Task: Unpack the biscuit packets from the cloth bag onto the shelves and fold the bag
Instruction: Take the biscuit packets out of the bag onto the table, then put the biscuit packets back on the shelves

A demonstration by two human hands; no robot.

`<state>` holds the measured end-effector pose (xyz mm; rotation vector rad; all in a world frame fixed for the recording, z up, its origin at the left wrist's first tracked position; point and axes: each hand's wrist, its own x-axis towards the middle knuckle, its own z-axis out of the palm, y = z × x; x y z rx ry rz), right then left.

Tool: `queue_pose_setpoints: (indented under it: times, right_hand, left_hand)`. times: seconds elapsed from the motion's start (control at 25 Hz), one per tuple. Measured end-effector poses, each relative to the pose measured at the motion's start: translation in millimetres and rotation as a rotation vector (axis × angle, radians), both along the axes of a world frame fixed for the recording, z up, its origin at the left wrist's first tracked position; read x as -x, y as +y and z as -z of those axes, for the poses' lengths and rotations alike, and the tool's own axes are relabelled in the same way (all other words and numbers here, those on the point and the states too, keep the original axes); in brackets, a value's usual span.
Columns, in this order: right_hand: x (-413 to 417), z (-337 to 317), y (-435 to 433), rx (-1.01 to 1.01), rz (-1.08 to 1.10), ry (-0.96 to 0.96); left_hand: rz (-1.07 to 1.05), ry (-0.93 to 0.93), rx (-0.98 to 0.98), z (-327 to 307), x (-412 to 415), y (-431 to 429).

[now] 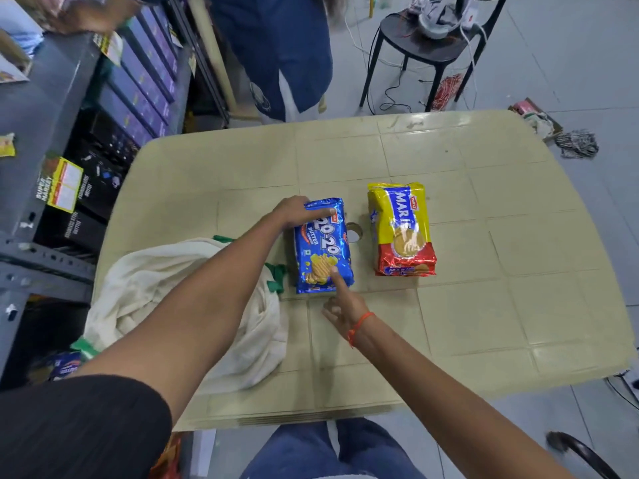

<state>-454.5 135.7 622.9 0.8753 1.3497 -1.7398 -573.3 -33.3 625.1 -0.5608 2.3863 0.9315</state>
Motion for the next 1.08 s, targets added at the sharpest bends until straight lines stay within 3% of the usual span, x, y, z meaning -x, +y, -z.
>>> queue_pose_setpoints:
  times: [0.16,0.28,0.56,0.88,1.08]
  right_hand:
    - [11,9,-2,0.055,0.247,0.109]
    - [12,8,0,0.056,0.184,0.169]
    - [23,-46,-40,-0.014,0.009,0.443]
    - [-27,-92,-125,0.0,-0.638,0.564]
    - [-106,-110,-190,0.257,-0.91,0.465]
  left_hand:
    - [-0.097,-0.086,-0.07,0,-20,-14]
    - [-0.177,-0.119,-0.143,-4,-38,-27]
    - [-0.535,0.098,-0.153,-63,-102,-74]
    - [-1.169,0.399,-0.292,-101,-280,-99]
    - [-1.479,0.508,-0.317,-129,-398,-107]
